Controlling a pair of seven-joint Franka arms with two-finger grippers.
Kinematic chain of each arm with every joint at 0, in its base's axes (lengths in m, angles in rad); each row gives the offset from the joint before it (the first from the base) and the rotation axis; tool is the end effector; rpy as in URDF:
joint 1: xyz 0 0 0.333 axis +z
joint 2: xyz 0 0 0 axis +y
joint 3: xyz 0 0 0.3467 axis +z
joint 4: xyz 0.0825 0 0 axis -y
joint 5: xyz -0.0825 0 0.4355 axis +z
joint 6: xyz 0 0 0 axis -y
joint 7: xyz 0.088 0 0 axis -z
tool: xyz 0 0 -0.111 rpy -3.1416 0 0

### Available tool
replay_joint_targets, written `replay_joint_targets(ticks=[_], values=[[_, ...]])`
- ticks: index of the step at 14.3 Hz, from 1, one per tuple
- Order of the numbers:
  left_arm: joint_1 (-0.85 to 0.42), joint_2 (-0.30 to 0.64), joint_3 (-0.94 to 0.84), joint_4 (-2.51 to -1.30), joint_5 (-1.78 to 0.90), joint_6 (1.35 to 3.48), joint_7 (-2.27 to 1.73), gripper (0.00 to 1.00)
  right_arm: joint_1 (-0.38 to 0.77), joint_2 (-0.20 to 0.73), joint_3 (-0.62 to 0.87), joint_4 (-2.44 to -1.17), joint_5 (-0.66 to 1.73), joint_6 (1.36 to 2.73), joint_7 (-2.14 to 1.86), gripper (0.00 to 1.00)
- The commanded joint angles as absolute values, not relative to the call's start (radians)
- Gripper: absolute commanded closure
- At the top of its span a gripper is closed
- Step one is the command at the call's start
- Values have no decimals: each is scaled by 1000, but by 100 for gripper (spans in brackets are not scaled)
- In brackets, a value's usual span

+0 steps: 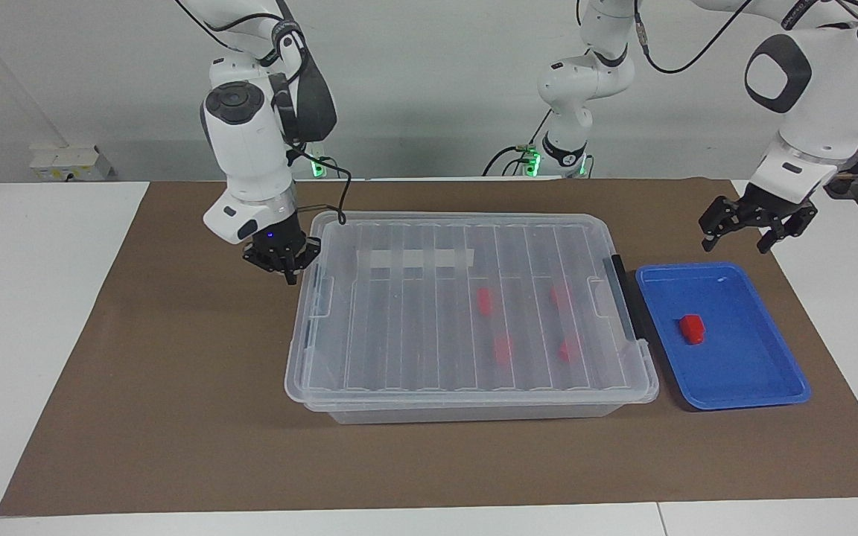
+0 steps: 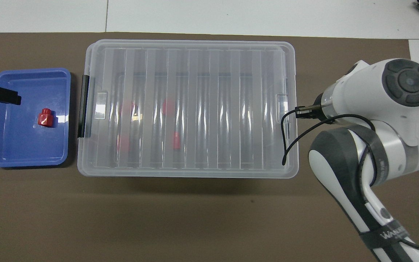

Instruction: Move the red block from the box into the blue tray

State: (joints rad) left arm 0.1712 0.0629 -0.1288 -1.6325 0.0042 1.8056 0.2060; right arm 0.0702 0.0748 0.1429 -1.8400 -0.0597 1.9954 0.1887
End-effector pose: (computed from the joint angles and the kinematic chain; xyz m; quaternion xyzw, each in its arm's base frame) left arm 0.6453 0.0301 0.6012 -0.9951 0.0816 -0.0551 0.0049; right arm 0.6293 0.1301 0.5003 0.9987 0.0230 0.0443 0.0138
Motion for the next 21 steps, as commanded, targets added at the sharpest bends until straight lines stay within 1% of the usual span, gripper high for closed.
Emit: replay_joint_targets(ticks=[1, 2, 4, 5, 6, 7, 8, 10, 12, 13, 15, 19, 21], values=[[147, 45, -120, -1652, -8, 1789, 202, 0, 14, 12, 149, -1850, -41, 1906, 193, 100], [129, 35, -126, -1638, -3, 1739, 198, 0, -6, -4, 149, -1850, -41, 1876, 187, 100], [65, 41, -123, -1568, 6, 1627, 195, 0, -40, -29, 149, -1847, -41, 1838, 183, 100], [49, 31, -124, -1557, 23, 1590, 174, 0, -41, -31, 147, -1842, -41, 1835, 189, 79], [54, -7, -124, -1574, 21, 1589, 157, 0, -43, -31, 144, -1836, -41, 1833, 189, 1], [51, -53, -123, -1616, 21, 1585, 152, 0, -52, -31, 140, -1824, -41, 1813, 183, 0], [48, -72, -120, -1638, 21, 1583, 140, 0, -64, -26, 140, -1795, -41, 1784, 183, 0], [20, -75, -91, -1643, 21, 1592, 109, 0, -74, -6, 138, -1717, -8, 1740, 192, 0], [-91, -77, 4, -1643, 21, 1580, 109, 0, -74, 32, 137, -1611, 0, 1671, 193, 0], [-98, -77, 11, -1643, 23, 1577, 109, 0, -74, 46, 137, -1562, -9, 1628, 193, 0], [-98, -75, 11, -1644, 21, 1577, 112, 0, -72, 74, 137, -1478, -20, 1586, 195, 0], [-107, -69, 11, -1643, 23, 1585, 115, 0, -69, 38, 138, -1492, -17, 1531, 210, 0], [-109, -67, 12, -1643, 21, 1578, 112, 0, -66, -3, 138, -1549, -15, 1529, 227, 0]])
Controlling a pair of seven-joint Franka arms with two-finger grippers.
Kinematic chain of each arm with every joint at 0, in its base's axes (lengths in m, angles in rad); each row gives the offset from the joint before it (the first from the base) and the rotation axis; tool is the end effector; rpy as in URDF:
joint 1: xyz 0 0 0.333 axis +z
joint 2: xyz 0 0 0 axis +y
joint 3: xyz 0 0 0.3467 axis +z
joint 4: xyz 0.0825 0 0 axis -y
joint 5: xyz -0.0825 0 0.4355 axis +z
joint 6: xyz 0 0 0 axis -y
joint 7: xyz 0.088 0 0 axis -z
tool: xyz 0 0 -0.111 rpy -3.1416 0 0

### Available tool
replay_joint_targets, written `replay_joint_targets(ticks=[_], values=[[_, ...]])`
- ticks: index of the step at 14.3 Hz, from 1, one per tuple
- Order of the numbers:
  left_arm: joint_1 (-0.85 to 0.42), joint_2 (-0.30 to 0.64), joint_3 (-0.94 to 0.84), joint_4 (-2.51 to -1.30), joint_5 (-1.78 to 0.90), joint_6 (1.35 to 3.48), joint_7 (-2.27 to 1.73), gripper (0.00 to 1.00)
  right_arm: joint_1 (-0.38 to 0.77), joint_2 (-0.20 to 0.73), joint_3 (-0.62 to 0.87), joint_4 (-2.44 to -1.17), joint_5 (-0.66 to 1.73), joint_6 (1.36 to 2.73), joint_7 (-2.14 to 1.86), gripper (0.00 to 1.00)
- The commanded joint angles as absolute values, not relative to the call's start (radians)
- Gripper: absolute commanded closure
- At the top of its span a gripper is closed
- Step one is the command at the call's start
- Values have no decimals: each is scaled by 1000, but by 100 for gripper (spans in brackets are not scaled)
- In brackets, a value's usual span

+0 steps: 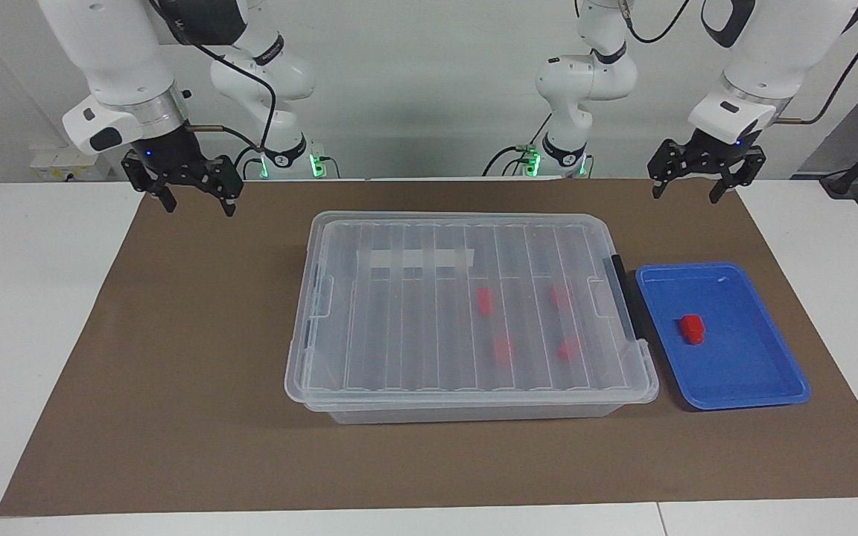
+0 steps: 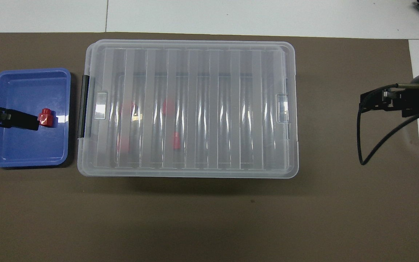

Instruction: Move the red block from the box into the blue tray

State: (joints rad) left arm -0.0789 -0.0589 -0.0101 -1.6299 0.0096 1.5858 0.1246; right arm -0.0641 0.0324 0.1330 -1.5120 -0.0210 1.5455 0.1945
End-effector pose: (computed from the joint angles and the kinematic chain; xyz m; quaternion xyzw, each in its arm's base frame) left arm 0.5849 -0.0513 0.6567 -0.9943 0.1066 -0.0073 0.0052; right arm 0.6137 0.0385 0.6601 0.9980 -0.0631 0.0018 0.0082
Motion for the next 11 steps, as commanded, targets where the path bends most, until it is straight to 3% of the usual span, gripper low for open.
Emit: replay_joint_targets(ticks=[1, 11], values=[[-106, -67, 12, -1644, 23, 1578, 112, 0, -64, -26, 138, -1586, -15, 1540, 233, 0], [-100, -66, 14, -1644, 23, 1577, 112, 0, -71, -38, 138, -1609, -17, 1551, 232, 0]])
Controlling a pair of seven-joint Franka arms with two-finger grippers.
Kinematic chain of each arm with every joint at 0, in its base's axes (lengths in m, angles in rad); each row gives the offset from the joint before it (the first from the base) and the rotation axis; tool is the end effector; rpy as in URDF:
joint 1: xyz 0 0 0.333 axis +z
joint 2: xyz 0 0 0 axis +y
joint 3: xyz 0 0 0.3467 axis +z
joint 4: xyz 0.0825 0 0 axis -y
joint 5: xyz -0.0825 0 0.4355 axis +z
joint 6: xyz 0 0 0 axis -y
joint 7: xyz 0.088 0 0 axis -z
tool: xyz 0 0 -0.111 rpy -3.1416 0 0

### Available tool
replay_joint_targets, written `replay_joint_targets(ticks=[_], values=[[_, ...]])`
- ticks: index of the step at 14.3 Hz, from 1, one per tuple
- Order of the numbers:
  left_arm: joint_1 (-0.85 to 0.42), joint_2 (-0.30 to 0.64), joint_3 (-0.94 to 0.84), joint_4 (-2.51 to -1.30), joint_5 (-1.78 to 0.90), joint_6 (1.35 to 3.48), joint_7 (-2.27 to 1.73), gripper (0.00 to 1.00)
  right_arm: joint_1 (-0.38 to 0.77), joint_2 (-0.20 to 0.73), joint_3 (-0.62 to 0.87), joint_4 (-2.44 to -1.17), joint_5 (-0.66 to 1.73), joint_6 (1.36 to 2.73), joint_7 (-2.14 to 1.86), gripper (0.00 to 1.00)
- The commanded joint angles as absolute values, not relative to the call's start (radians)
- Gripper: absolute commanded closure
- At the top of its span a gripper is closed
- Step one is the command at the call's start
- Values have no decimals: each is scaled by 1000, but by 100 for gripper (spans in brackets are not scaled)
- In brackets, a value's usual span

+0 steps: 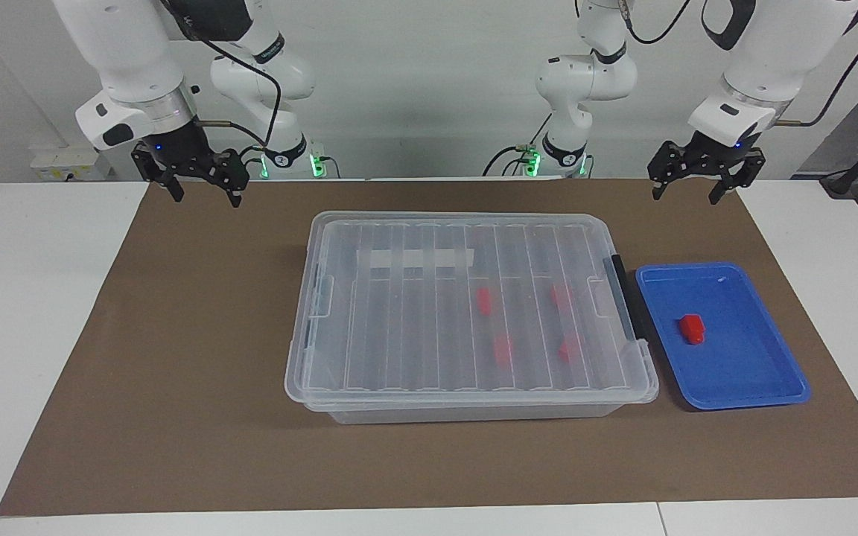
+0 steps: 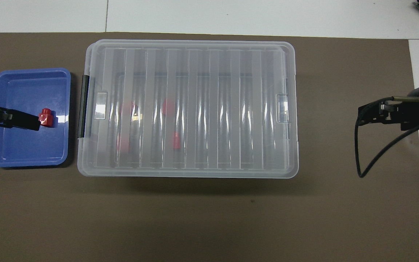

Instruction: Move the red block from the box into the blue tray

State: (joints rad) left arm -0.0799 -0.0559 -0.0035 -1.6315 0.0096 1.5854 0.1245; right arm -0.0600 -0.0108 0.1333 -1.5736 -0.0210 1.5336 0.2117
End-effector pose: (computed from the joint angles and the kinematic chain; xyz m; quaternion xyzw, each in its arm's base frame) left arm 0.5860 -0.0480 0.6540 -0.9946 0.1038 -0.0048 0.0050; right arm 0.5969 0.0419 0.6530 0.9974 -0.0694 -0.0129 0.0132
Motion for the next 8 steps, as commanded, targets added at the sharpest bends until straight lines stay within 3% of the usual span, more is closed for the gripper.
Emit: replay_joint_targets(ticks=[1, 8], values=[[-101, -66, 14, -1644, 23, 1577, 112, 0, -69, -38, 138, -1612, -17, 1552, 233, 0], [-100, -66, 14, -1644, 23, 1577, 112, 0, -69, -41, 138, -1621, -20, 1555, 248, 0]])
